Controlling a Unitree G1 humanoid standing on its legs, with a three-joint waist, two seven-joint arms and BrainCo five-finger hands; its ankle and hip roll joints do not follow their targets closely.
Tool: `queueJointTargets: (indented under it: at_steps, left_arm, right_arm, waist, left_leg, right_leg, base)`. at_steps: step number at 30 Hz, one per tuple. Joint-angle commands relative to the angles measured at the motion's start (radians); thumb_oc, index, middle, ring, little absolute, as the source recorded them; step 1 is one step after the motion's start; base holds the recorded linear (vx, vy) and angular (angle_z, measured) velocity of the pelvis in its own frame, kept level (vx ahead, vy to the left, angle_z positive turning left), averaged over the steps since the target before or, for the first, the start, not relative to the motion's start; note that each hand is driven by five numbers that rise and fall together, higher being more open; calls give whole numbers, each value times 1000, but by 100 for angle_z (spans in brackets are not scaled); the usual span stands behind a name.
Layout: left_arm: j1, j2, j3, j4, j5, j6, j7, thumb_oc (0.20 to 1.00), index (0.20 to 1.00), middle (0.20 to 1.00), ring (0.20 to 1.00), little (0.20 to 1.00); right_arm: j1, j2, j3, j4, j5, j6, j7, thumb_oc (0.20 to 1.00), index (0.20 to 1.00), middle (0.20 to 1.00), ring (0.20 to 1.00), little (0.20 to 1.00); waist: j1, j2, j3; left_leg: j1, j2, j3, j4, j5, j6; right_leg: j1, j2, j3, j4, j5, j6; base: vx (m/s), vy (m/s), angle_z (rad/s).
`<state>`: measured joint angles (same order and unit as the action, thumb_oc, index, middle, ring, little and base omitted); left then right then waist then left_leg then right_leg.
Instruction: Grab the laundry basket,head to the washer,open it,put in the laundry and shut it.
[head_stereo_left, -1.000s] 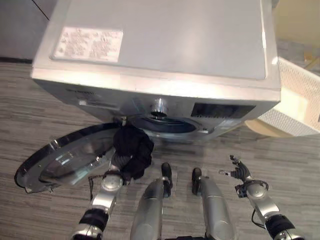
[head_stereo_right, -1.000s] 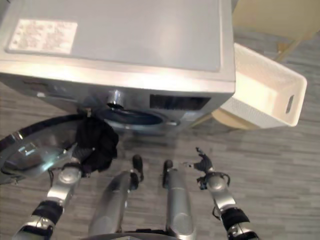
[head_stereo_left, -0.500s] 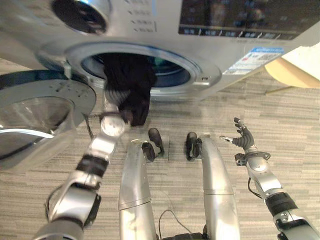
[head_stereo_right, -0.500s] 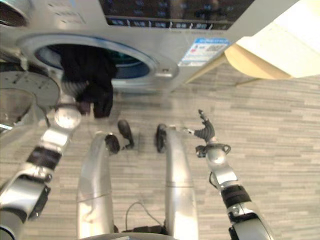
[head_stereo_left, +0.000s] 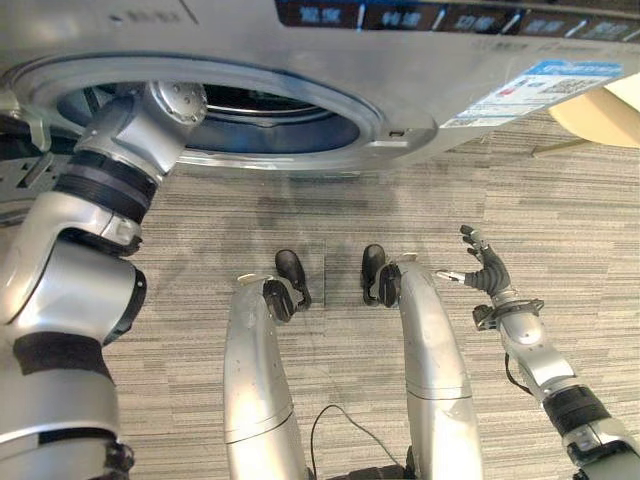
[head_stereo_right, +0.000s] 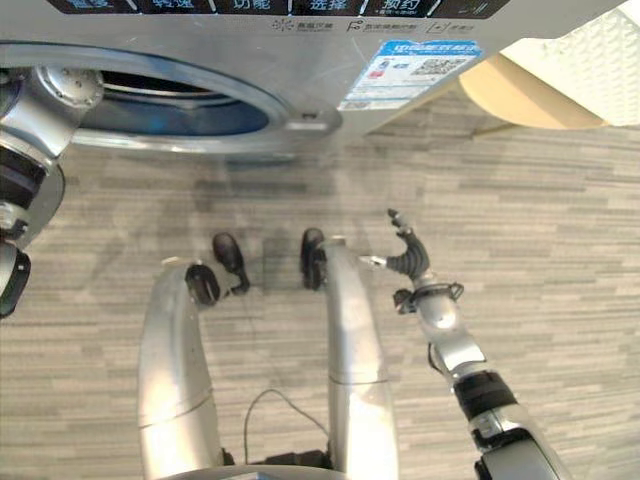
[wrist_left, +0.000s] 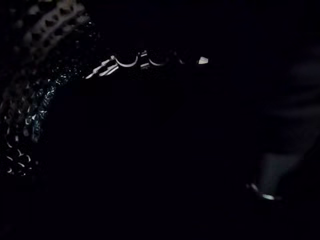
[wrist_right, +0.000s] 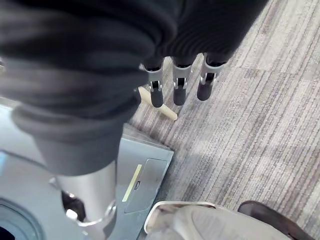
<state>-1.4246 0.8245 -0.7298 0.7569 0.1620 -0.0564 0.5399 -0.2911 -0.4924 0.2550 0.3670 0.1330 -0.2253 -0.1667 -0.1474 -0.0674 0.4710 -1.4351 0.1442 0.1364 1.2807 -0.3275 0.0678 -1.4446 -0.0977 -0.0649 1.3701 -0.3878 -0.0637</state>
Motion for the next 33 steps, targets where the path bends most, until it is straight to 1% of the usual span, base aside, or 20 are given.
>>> queueJointTargets:
  at_steps: [1,2,4,5,8,12,13,16,17,19,20,21,22,23,24,27,29,30,31,33]
  left_arm:
    - [42,-1,4,57,71,-2,-65,1000,1000,1000,1000,1000]
    - [56,-12,-22,50,106,-15,-122,1000,1000,1000,1000,1000]
    - [99,-40,6,52,67,-35,-150,1000,1000,1000,1000,1000]
    - [102,-40,9,51,67,-35,-151,1000,1000,1000,1000,1000]
    - [166,-79,66,47,4,-51,-163,1000,1000,1000,1000,1000]
    - [347,-155,196,-45,-113,-70,-175,1000,1000,1000,1000,1000]
    - [353,-154,200,-50,-112,-69,-175,1000,1000,1000,1000,1000]
    - [600,-255,332,-200,-224,-94,-221,1000,1000,1000,1000,1000]
    - [664,-281,352,-227,-244,-96,-235,1000,1000,1000,1000,1000]
    - [788,-315,387,-259,-247,-93,-267,1000,1000,1000,1000,1000]
    - [895,-332,406,-287,-249,-90,-301,1000,1000,1000,1000,1000]
    - [942,-336,418,-297,-245,-91,-318,1000,1000,1000,1000,1000]
    - [1020,-345,441,-305,-242,-89,-335,1000,1000,1000,1000,1000]
    - [1059,-349,452,-299,-242,-88,-343,1000,1000,1000,1000,1000]
    - [1059,-349,452,-300,-242,-88,-343,1000,1000,1000,1000,1000]
    - [1167,-362,489,-269,-251,-88,-365,1000,1000,1000,1000,1000]
    - [1283,-396,536,-213,-269,-84,-389,1000,1000,1000,1000,1000]
    - [1283,-396,536,-213,-269,-84,-389,1000,1000,1000,1000,1000]
    - [1303,-404,546,-190,-273,-78,-394,1000,1000,1000,1000,1000]
    - [1346,-414,562,-145,-260,-74,-403,1000,1000,1000,1000,1000]
  right_arm:
    - [91,-15,33,-29,32,-32,9,1000,1000,1000,1000,1000]
    - [91,-20,34,-32,25,-28,21,1000,1000,1000,1000,1000]
    - [95,-19,32,-38,23,-27,29,1000,1000,1000,1000,1000]
    - [97,-21,33,-38,23,-27,29,1000,1000,1000,1000,1000]
    - [109,-17,30,-37,23,-25,30,1000,1000,1000,1000,1000]
    - [116,17,22,-11,-4,-5,9,1000,1000,1000,1000,1000]
    - [118,15,25,-11,-4,-5,8,1000,1000,1000,1000,1000]
    - [132,50,20,13,-32,28,-3,1000,1000,1000,1000,1000]
    - [134,57,16,21,-48,36,-8,1000,1000,1000,1000,1000]
    - [138,68,12,55,-65,60,-4,1000,1000,1000,1000,1000]
    - [144,70,2,82,-88,77,-1,1000,1000,1000,1000,1000]
    - [145,72,-3,96,-95,86,1,1000,1000,1000,1000,1000]
    - [152,71,-12,119,-106,94,4,1000,1000,1000,1000,1000]
    - [157,69,-13,133,-115,99,4,1000,1000,1000,1000,1000]
    - [157,69,-13,134,-115,99,4,1000,1000,1000,1000,1000]
    - [180,74,-29,175,-118,105,13,1000,1000,1000,1000,1000]
    - [215,92,-53,244,-115,108,18,1000,1000,1000,1000,1000]
    - [215,92,-53,245,-115,108,18,1000,1000,1000,1000,1000]
    - [219,97,-62,267,-115,112,20,1000,1000,1000,1000,1000]
    - [231,105,-76,312,-113,112,17,1000,1000,1000,1000,1000]
  waist:
    - [-29,41,-150]
    - [-25,41,-155]
    - [-21,38,-162]
    - [-22,40,-164]
    - [-16,39,-175]
    - [5,37,-190]
    - [3,39,-190]
    - [27,36,-199]
    - [34,34,-201]
    - [49,30,-207]
    - [60,27,-208]
    - [68,27,-210]
    - [76,27,-208]
    - [78,27,-205]
    - [78,26,-203]
    - [84,26,-205]
    - [95,25,-207]
    - [96,25,-206]
    - [96,22,-208]
    - [100,21,-217]
  left_leg:
    - [-58,-2,-84,-10,-1,-4]
    - [-58,-8,-88,-12,1,-5]
    - [-55,-13,-88,-17,5,-6]
    - [-55,-13,-88,-18,5,-6]
    - [-53,-18,-96,-22,9,-10]
    - [-30,-27,-109,-24,7,-14]
    - [-28,-27,-110,-25,7,-14]
    - [33,-30,-115,-56,11,-23]
    - [56,-29,-116,-73,13,-25]
    - [130,-24,-115,-143,26,-34]
    - [227,-24,-108,-230,43,-43]
    - [276,-30,-99,-281,56,-52]
    - [386,-43,-88,-388,86,-58]
    - [455,-52,-92,-460,110,-62]
    - [457,-52,-91,-462,111,-62]
    - [628,-69,-93,-634,164,-72]
    - [861,-89,-88,-850,224,-80]
    - [862,-89,-88,-851,225,-80]
    - [906,-94,-82,-909,269,-76]
    - [1008,-103,-73,-1001,292,-78]
  right_leg:
    - [2,12,39,-127,54,55]
    - [1,12,37,-128,53,54]
    - [2,13,35,-132,54,53]
    - [2,13,35,-132,54,53]
    - [6,16,35,-135,53,50]
    - [33,12,29,-124,33,40]
    - [36,12,29,-125,33,40]
    - [102,4,14,-150,26,35]
    - [127,3,8,-168,27,36]
    - [202,-3,-1,-238,28,36]
    - [291,-10,-12,-319,40,43]
    - [334,-8,-17,-362,47,47]
    - [434,-8,-34,-455,73,59]
    - [497,-7,-43,-507,91,66]
    - [500,-7,-44,-508,92,66]
    - [672,-4,-62,-674,151,86]
    - [904,-1,-80,-888,223,114]
    - [905,-1,-80,-888,223,114]
    - [950,-2,-91,-947,269,113]
    - [1041,2,-91,-1027,297,128]
  base:
    - [-3,-18,5]
    - [-4,-16,5]
    - [-3,-19,6]
    - [2,-22,10]
    - [-6,-39,6]
    - [-6,-45,4]
    - [-7,-25,8]
    - [-14,-25,12]
    - [-27,-5,9]
    - [-34,4,12]
    - [-25,6,16]
    - [-13,1,40]
    - [1,-9,47]
    - [-1,-11,45]
    - [23,-12,23]
    - [81,-4,16]
    - [182,18,7]
    - [63,21,0]
    - [0,0,0]
    - [120,41,7]
